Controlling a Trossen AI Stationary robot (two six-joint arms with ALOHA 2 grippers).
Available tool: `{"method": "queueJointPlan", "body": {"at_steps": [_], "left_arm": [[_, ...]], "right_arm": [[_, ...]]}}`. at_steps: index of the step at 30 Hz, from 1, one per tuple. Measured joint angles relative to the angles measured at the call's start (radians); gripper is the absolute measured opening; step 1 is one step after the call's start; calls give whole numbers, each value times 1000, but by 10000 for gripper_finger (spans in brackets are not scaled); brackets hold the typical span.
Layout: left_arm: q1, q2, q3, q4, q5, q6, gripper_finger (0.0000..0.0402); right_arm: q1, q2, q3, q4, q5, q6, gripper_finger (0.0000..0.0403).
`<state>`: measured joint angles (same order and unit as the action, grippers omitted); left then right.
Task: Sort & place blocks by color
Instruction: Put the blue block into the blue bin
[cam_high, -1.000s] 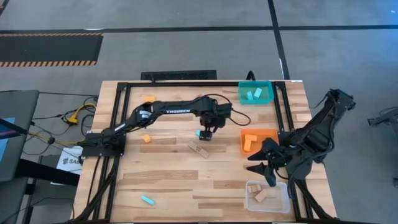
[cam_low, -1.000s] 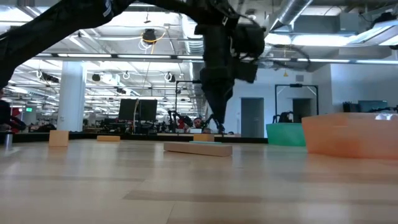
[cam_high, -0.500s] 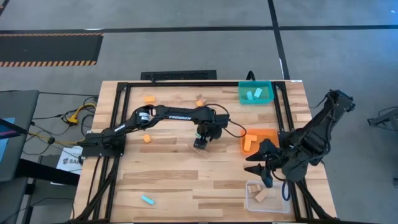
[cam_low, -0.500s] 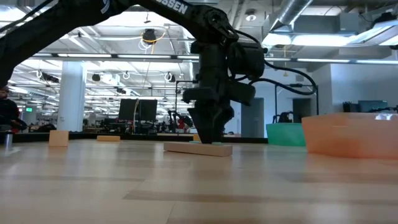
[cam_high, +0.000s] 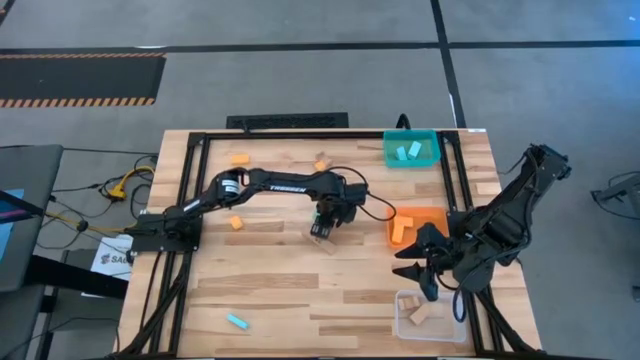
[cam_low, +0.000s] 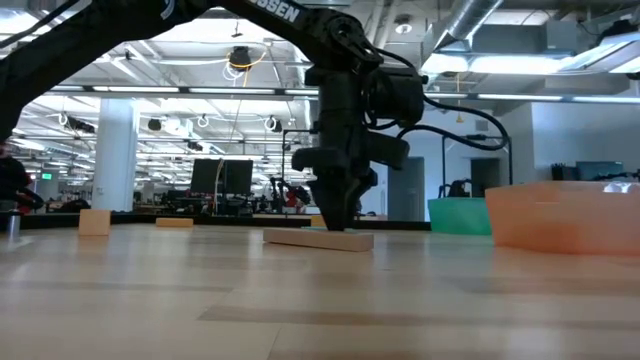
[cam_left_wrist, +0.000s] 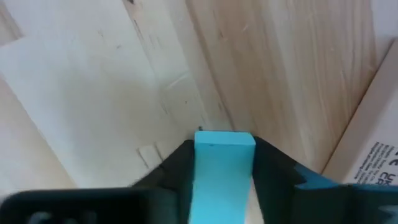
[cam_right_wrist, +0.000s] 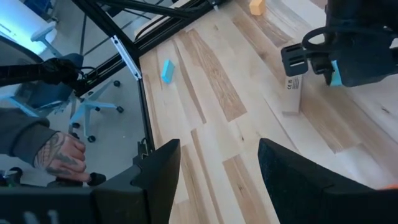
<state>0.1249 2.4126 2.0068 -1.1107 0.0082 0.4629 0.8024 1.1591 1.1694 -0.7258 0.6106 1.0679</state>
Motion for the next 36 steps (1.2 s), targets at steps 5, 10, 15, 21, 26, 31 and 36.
{"method": "queueJointPlan", "body": {"at_steps": [5,10,15,21,26,31,36], "left_arm": [[22,6,35,7,55,-30,94],[57,18,125,82,153,-116,94],[96,14,205,249,176,-227,94],[154,14,209,643,173,-467,94],[176,13,176,969,76,-559,94],[201,32,145,1266,13,-568,94],[243,132,150,1462,33,-646,94]], "right_arm": [[2,0,0,3,-7,4,240],[3,0,0,5,-22,21,240],[10,0,0,9,-29,30,240],[23,0,0,9,-29,57,240],[20,0,-1,9,-21,87,240],[16,-1,-1,28,23,92,240],[-22,-1,-1,47,24,93,240]]}}
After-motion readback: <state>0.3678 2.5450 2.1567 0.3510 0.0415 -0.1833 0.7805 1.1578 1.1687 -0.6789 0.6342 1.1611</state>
